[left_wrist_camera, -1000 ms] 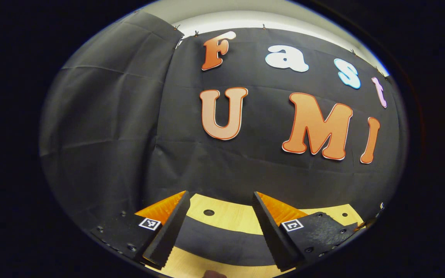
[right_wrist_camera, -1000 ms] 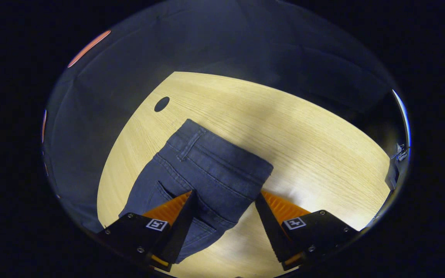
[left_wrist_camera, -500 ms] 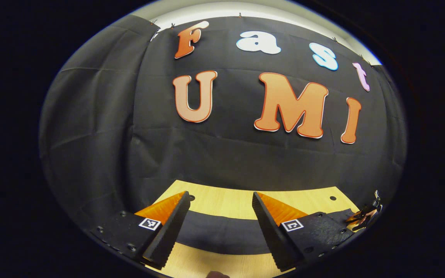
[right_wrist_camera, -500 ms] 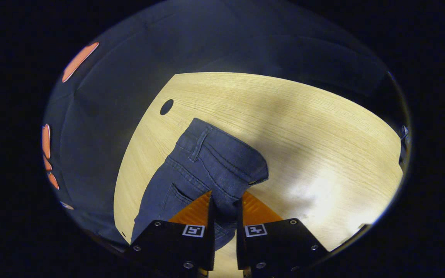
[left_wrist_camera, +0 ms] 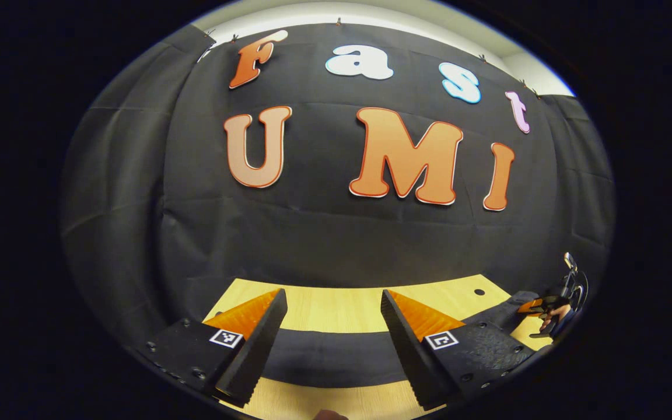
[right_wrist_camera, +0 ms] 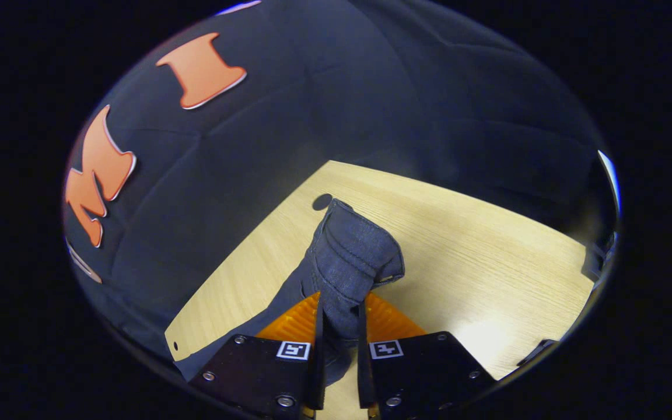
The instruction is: Grasp the waist and the cuffs of the jeans and fold them to make the two legs overlap; first hold the waist and fold one-third of the jeans toward the cuffs, then hold the cuffs and fold the remaining one-third in the same direction to finish folding.
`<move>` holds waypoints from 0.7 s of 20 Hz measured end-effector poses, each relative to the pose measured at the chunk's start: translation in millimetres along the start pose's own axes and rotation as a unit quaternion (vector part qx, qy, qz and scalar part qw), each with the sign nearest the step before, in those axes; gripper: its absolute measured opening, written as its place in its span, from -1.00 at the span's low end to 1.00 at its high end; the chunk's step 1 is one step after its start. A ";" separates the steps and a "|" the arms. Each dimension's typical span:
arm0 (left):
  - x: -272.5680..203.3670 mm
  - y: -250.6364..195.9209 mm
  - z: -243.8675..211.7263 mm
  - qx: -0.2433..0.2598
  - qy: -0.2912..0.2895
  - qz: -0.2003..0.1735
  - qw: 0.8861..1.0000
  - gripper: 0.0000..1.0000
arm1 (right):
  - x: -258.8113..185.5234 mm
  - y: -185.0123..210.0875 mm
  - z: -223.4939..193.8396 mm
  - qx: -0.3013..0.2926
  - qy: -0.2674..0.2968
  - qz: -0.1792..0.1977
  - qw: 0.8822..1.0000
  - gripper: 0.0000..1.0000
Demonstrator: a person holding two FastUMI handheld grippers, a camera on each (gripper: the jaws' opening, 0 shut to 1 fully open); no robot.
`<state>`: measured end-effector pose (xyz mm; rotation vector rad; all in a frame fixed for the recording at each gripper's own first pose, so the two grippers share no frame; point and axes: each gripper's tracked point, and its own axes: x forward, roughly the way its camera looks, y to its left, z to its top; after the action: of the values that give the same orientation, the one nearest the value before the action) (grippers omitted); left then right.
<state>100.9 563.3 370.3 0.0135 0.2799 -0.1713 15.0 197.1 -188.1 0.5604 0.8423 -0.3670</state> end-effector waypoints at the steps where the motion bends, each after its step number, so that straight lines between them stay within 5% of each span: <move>1: 0.1 2.4 0.8 -0.002 -0.001 -0.005 1.000 0.94 | 0.3 1.2 2.2 -0.018 -0.007 0.007 1.000 -0.54; 6: -4.2 10.3 5.2 0.005 -0.007 -0.023 1.000 0.94 | 4.2 0.8 9.9 -0.105 -0.050 0.026 0.993 -0.55; 14: -2.9 45.1 -5.7 -0.018 0.008 -0.022 1.000 0.94 | 6.2 4.6 20.2 -0.240 -0.076 0.054 0.966 -0.55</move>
<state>104.3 608.5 365.1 -0.0271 0.2987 -0.2107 33.2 188.1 -180.7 0.1240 0.7150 -0.0953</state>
